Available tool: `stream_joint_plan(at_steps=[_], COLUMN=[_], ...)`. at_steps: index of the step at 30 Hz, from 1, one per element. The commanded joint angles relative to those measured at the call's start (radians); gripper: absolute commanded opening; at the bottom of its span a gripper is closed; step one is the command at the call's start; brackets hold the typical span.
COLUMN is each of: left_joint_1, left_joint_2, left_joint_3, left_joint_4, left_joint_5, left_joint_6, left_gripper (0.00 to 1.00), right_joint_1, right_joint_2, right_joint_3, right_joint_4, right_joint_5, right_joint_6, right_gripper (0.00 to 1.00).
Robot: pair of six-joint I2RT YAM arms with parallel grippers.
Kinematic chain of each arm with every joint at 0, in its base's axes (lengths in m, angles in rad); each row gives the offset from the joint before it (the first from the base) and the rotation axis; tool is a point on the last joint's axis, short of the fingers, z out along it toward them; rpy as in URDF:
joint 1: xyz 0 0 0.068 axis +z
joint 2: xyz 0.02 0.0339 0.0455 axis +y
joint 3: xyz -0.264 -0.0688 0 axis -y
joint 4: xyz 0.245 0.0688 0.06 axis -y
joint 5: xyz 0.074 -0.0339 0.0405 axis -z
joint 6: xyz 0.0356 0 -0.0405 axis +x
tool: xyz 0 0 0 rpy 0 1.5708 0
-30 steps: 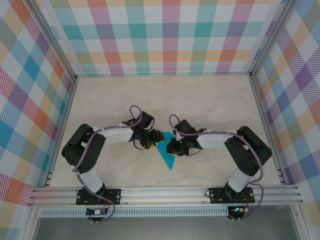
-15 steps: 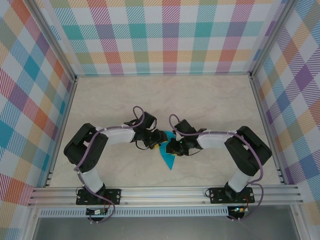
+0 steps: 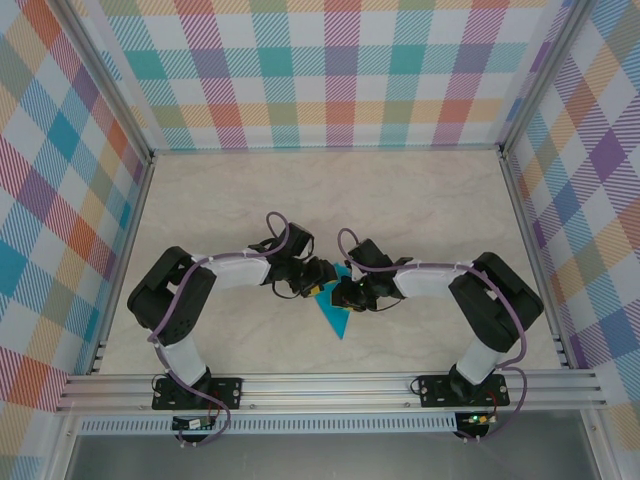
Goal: Fold a paper plane with a square sheet of paper (pick it up from the middle)
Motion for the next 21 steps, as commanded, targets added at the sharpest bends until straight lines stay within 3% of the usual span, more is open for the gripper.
stream_joint_plan(at_steps=[1, 7, 12, 18, 21], left_joint_1=[-0.006, -0.006, -0.005, -0.005, -0.006], left_joint_2=[-0.06, -0.085, -0.099, -0.099, -0.1], left_joint_3=[0.002, -0.005, -0.015, -0.029, -0.028], left_joint_4=[-0.085, -0.141, -0.157, -0.139, -0.134], left_joint_5=[-0.085, -0.134, -0.148, -0.137, -0.133], left_joint_6=[0.025, 0.041, 0.041, 0.035, 0.034], left_gripper=[0.48, 0.48, 0.48, 0.48, 0.49], right_joint_1=[0.001, 0.0, 0.0, 0.0, 0.0], right_joint_2=[-0.012, -0.112, -0.181, -0.178, -0.153], right_joint_3=[-0.014, 0.02, 0.011, -0.013, -0.024], right_joint_4=[-0.105, -0.117, -0.176, -0.243, -0.201], right_joint_5=[0.105, 0.077, 0.154, 0.238, 0.212], right_joint_6=[-0.016, -0.004, 0.023, 0.07, 0.082], right_gripper=[0.27, 0.31, 0.35, 0.55, 0.57])
